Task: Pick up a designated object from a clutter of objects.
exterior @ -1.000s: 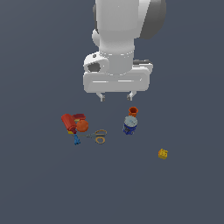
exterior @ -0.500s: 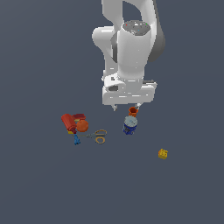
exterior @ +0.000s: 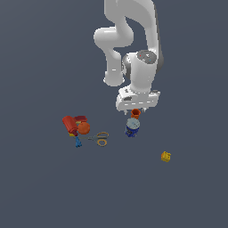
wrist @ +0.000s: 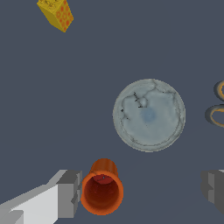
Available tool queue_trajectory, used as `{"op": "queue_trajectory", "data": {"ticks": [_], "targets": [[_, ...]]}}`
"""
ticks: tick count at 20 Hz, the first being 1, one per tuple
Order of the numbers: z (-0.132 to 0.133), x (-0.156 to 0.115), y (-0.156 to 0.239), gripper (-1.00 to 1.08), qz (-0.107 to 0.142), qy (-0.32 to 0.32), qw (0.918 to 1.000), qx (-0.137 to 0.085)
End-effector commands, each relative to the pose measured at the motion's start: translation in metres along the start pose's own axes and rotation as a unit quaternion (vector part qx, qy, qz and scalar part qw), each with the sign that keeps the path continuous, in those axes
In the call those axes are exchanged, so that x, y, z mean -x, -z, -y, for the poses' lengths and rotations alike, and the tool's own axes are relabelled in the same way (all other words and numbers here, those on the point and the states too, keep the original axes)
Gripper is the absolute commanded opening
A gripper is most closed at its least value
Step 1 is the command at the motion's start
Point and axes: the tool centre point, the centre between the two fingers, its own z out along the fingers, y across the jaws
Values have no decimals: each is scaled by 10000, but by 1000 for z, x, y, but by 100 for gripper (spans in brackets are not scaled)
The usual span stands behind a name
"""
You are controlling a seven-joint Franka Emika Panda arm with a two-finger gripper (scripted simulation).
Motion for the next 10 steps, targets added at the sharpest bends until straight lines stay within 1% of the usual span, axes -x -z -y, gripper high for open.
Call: {"op": "queue_trajectory", "data": {"ticks": [1,6,10], "targets": [[11,16,-16,100,33,80,10000,-6],[25,40,-37,100,88,196,9998,-21],[31,52,-46,100,114,249,9996,-29]]}}
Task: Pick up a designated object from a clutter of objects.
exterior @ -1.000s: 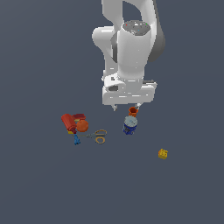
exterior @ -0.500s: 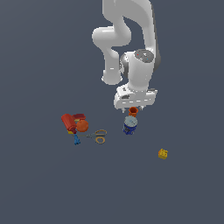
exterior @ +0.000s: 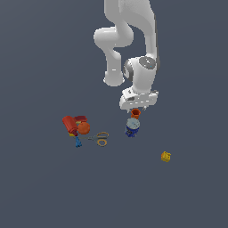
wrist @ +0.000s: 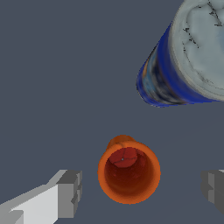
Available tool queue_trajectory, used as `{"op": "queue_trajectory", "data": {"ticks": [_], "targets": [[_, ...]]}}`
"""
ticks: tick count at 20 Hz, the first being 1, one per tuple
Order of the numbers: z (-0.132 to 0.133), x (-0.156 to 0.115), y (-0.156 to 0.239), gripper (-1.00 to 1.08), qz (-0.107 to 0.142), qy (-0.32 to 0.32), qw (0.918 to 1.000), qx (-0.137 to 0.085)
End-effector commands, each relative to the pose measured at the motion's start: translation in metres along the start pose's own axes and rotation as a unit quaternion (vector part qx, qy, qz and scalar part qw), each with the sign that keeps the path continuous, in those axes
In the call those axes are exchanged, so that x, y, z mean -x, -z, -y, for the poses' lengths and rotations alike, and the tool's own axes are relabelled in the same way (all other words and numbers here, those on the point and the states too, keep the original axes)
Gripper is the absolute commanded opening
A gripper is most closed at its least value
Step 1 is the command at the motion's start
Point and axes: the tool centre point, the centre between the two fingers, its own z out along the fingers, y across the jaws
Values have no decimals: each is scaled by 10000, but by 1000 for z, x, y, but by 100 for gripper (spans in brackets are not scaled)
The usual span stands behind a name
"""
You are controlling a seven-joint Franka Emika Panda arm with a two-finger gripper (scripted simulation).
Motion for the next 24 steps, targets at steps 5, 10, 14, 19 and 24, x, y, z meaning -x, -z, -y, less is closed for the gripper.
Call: {"op": "queue_trajectory", "data": {"ticks": [5,10,14,19,24], "targets": [[4,7,-5,100,14,32,10000,-6],[4,7,-11,100,15,33,10000,-8],[4,8,-23,100,15,34,10000,-10],[4,9,-44,100,15,37,10000,-11],[5,9,-55,100,15,38,10000,-9]]}}
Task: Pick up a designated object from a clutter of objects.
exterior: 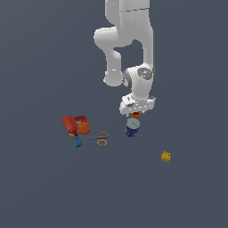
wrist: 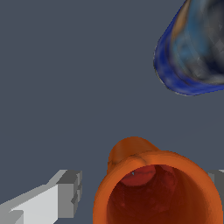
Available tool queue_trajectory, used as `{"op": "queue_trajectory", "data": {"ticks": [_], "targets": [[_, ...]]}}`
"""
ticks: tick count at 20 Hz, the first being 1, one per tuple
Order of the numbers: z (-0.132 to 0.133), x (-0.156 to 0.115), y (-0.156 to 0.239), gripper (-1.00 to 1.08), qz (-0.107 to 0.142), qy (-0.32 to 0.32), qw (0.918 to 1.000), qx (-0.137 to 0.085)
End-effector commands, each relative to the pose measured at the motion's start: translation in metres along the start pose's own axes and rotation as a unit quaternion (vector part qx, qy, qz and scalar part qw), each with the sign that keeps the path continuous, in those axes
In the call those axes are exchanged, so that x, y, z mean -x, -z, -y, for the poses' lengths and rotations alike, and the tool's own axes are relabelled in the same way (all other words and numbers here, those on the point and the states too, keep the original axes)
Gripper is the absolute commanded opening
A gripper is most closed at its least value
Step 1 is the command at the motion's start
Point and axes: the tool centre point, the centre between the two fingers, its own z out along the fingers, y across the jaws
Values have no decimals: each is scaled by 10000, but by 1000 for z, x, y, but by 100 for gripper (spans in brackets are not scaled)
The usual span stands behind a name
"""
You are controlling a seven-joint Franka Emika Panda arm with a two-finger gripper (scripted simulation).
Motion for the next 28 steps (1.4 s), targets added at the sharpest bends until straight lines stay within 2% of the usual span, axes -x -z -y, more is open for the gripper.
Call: {"op": "queue_trajectory", "data": {"ticks": [1,3,4,18,28], "targets": [[0,0,-4,100,-5,-1,10000,3],[0,-1,-4,100,-5,-1,10000,3],[0,-1,-4,-100,-5,-1,10000,3],[0,-2,0,-100,-13,0,10000,3],[-3,-6,37,-100,-11,3,10000,4]]}}
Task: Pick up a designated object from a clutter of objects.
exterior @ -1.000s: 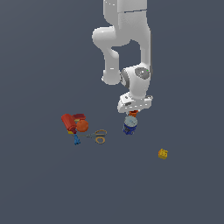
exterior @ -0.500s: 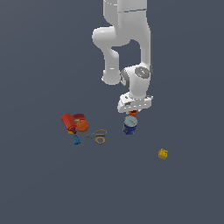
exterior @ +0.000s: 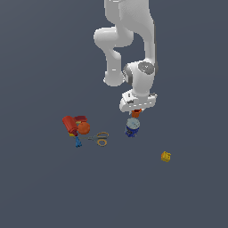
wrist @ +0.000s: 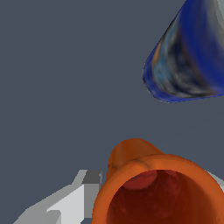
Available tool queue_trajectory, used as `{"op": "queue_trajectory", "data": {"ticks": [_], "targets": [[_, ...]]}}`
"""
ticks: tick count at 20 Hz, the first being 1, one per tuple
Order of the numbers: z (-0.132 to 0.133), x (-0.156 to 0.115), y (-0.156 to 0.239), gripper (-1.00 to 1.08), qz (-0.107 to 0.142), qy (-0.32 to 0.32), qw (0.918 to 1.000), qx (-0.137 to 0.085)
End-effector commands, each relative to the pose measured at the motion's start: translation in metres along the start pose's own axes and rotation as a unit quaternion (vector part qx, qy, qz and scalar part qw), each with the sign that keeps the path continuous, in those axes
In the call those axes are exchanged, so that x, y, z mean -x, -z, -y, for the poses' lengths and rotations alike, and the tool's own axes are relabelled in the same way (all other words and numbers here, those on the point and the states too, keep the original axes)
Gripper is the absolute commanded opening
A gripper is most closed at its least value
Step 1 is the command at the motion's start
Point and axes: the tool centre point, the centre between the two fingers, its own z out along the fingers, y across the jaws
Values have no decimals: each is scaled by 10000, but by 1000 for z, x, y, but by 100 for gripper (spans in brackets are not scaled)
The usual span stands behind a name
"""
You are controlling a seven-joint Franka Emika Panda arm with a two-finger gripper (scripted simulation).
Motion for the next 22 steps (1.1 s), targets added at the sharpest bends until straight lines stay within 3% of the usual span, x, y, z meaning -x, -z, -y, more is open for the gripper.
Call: {"op": "queue_trajectory", "data": {"ticks": [1,22], "targets": [[-1,-2,14,-100,-5,1,10000,-1],[-13,-23,186,-100,-2,8,10000,-24]]}}
